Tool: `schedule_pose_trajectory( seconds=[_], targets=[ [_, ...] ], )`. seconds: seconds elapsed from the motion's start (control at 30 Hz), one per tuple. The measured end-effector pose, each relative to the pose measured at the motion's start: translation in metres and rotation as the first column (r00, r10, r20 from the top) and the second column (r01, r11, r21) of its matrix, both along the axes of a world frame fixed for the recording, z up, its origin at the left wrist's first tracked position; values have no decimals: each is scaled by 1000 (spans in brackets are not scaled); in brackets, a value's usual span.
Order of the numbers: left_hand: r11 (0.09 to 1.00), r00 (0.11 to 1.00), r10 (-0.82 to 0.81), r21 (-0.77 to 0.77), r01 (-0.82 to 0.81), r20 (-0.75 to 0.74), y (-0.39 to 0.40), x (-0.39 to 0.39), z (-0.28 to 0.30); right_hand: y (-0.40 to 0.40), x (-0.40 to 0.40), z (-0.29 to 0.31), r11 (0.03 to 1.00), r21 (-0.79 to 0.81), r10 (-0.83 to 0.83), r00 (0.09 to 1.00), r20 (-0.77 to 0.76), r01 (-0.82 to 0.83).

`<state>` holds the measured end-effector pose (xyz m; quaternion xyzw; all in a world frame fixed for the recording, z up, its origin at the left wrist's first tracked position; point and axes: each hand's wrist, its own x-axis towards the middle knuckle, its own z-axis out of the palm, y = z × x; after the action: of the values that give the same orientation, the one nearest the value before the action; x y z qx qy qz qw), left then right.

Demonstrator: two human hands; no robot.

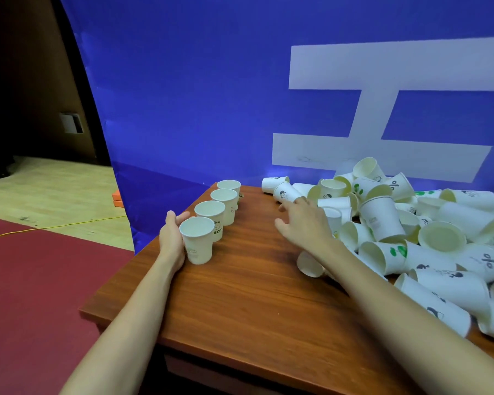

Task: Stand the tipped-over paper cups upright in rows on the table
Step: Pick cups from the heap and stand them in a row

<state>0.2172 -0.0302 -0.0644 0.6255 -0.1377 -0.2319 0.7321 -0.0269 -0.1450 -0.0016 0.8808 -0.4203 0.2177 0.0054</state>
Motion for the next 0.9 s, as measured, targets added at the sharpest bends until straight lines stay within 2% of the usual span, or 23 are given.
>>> schedule_pose_trajectory(
  seconds=[0.1, 0.17, 0.23, 0.33, 0.43, 0.5, 0.57, 0.67, 0.73, 0.8, 0.87, 0.9],
  targets=[
    [992, 983, 127, -41, -123, 130, 6, -2, 6, -4, -10, -10, 995, -66, -73, 995, -74, 69],
    [979, 971, 188, -107, -173, 146, 15, -4, 10, -5, -14, -17, 994, -58, -100, 987, -122, 94],
    [966, 941, 249, -132, -223, 229, 26, -7, 14, -5, -16, -21, 997, -29, -77, 987, -143, 74],
    [937, 857, 343, -196, -288, 384, 47, -20, 19, -3, -15, -23, 1000, -23, -24, 994, -105, 21],
    [933, 820, 352, -242, -267, 452, 67, -41, 24, 2, -12, -25, 1000, -20, 20, 1000, 14, -19],
    [956, 813, 285, -216, -200, 508, 76, -60, 27, 10, -9, -26, 996, 3, 87, 984, 153, -89],
    [982, 807, 176, -163, -100, 564, 81, -83, 29, 20, -5, -26, 986, -35, 164, 932, 324, -161],
    [993, 769, -84, -7, 114, 633, 81, -112, 29, 42, 0, -21, 941, -117, 327, 762, 560, -317],
    [960, 695, -275, 148, 238, 664, 79, -126, 24, 57, 3, -21, 888, -201, 442, 646, 622, -415],
    [914, 579, -401, 266, 308, 710, 75, -136, 18, 69, 4, -29, 848, -225, 493, 559, 667, -480],
    [885, 470, -454, 323, 336, 757, 71, -144, 12, 76, 4, -39, 831, -205, 488, 501, 715, -518],
    [883, 458, -454, 317, 347, 764, 70, -146, 9, 78, 4, -43, 827, -198, 479, 477, 737, -526]
  ],
)
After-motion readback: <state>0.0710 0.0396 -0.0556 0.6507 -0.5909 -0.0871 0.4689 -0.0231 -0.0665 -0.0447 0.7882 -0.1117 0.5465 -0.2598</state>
